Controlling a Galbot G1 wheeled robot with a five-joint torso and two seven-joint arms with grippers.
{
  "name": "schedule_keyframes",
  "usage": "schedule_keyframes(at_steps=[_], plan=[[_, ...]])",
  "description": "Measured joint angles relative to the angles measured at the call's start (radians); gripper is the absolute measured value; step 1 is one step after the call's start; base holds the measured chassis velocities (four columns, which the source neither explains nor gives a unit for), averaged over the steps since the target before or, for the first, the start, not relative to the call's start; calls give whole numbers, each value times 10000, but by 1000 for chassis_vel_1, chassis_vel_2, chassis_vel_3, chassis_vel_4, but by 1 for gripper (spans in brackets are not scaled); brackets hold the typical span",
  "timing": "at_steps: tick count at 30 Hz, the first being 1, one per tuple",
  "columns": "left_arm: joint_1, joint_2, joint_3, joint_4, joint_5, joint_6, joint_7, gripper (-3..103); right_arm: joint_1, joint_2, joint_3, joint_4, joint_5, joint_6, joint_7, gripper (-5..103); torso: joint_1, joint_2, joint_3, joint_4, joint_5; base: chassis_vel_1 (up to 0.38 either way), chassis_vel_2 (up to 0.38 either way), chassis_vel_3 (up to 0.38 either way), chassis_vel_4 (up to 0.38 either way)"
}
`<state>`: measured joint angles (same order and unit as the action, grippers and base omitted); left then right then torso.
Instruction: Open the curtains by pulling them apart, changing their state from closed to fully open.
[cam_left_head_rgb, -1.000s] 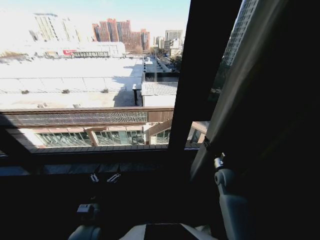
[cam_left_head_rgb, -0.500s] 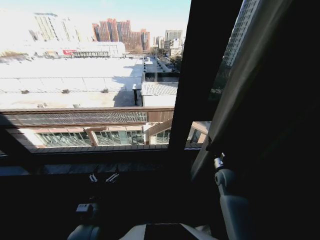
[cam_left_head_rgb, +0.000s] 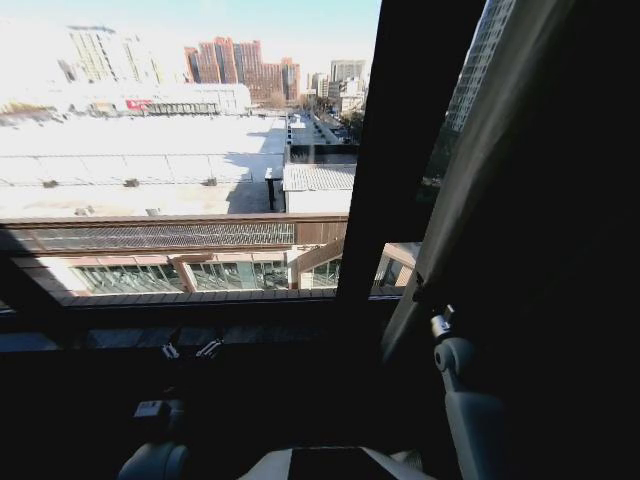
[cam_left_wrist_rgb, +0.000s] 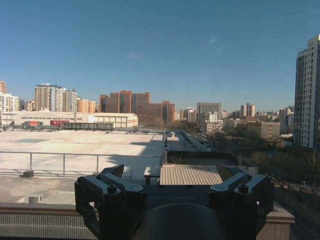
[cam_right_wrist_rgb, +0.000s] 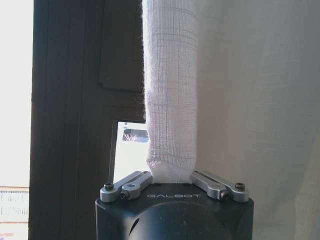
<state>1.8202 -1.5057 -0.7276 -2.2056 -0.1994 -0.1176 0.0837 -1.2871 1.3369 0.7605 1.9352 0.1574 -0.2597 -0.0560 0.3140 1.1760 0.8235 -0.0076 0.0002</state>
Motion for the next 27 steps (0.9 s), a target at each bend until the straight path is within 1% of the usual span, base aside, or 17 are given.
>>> schedule_keyframes(at_steps=[6, 17, 21, 25, 27], plan=[[23, -21, 74, -27, 45, 0, 1, 100, -42, -30, 97, 37, 24, 1, -11, 0, 0, 0, 0, -1, -1, -78, -68, 53, 62], [70, -46, 154, -16, 88, -52, 20, 100, -58, 18, 35, 111, -18, 118, 36, 0, -1, 0, 0, -1, 3, -194, -200, 195, 195], [74, -49, 194, 9, 95, -64, 45, 100, -56, 34, 35, 74, -22, 142, 69, 0, 0, -1, 1, -2, 9, -77, -95, 113, 75], [69, -49, 220, 60, 111, -74, 46, 100, -57, 39, 34, 52, -25, 153, 74, 0, -1, -1, 0, 1, 2, -9, -9, 13, 11], [66, -46, 238, 99, 125, -82, 39, 100, -61, 45, 32, 47, -29, 209, 78, 0, 0, 0, 0, 2, -9, 0, 0, 0, 0]])
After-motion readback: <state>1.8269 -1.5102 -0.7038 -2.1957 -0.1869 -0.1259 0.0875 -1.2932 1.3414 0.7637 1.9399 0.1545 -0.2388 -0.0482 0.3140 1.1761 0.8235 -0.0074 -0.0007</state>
